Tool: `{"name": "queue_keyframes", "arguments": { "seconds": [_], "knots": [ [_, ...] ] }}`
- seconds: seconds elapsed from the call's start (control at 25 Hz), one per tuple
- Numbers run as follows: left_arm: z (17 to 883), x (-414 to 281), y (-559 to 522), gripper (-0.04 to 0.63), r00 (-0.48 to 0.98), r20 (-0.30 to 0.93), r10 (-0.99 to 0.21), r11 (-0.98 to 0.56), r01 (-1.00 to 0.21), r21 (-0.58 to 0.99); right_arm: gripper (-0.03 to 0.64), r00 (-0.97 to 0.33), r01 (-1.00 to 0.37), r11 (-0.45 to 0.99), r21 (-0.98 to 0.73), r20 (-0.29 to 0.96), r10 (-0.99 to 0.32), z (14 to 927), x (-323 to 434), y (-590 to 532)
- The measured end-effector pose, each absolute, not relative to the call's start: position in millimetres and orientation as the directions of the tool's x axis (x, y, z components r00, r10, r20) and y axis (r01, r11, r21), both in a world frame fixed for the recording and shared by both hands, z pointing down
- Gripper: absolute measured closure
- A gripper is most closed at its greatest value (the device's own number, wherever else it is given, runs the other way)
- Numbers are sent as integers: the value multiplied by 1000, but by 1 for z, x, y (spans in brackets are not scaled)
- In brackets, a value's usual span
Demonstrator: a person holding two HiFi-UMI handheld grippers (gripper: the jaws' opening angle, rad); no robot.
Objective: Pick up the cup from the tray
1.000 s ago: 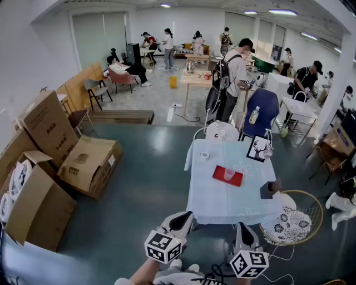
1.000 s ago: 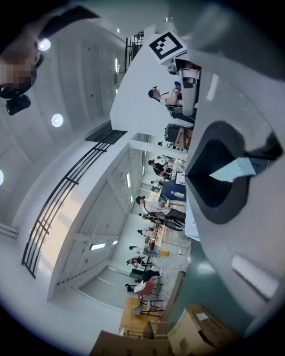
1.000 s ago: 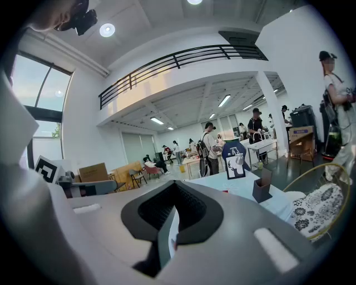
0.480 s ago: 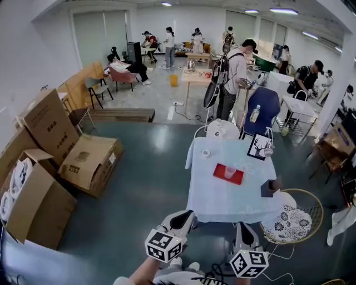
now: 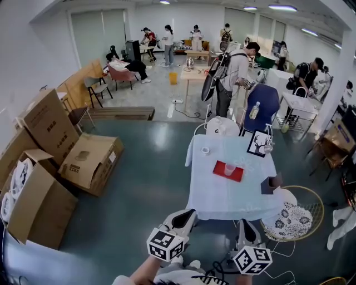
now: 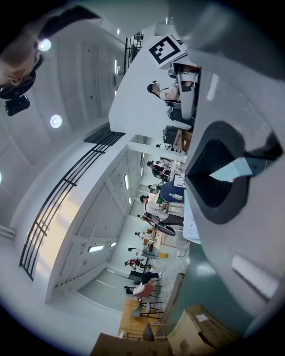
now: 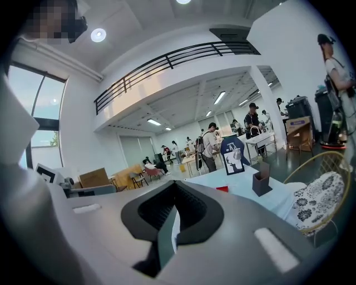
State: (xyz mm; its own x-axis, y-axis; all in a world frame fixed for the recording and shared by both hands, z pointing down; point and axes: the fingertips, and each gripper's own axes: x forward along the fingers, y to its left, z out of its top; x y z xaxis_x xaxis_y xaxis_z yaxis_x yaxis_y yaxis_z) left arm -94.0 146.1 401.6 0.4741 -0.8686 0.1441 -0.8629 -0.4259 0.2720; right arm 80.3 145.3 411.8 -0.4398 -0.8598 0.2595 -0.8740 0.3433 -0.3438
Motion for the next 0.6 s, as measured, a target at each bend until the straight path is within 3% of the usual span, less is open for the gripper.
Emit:
{"name": "queue_keyframes", "arguments": {
  "seconds": [0.2, 0.36, 0.6],
  "knots": [
    [402, -87, 142, 594, 476, 150, -867, -425, -862, 276, 589, -496, -849, 395, -351, 274, -824, 413, 76, 141],
    [397, -80, 140, 594, 477, 137, -868, -426, -857, 290, 517, -536, -826, 432, -363, 267, -801, 412, 76, 139],
    [400, -66, 137, 594, 462, 143, -875, -409, -865, 290, 510, -573, -802, 467, -372, 259, -778, 412, 80, 129]
  ]
}}
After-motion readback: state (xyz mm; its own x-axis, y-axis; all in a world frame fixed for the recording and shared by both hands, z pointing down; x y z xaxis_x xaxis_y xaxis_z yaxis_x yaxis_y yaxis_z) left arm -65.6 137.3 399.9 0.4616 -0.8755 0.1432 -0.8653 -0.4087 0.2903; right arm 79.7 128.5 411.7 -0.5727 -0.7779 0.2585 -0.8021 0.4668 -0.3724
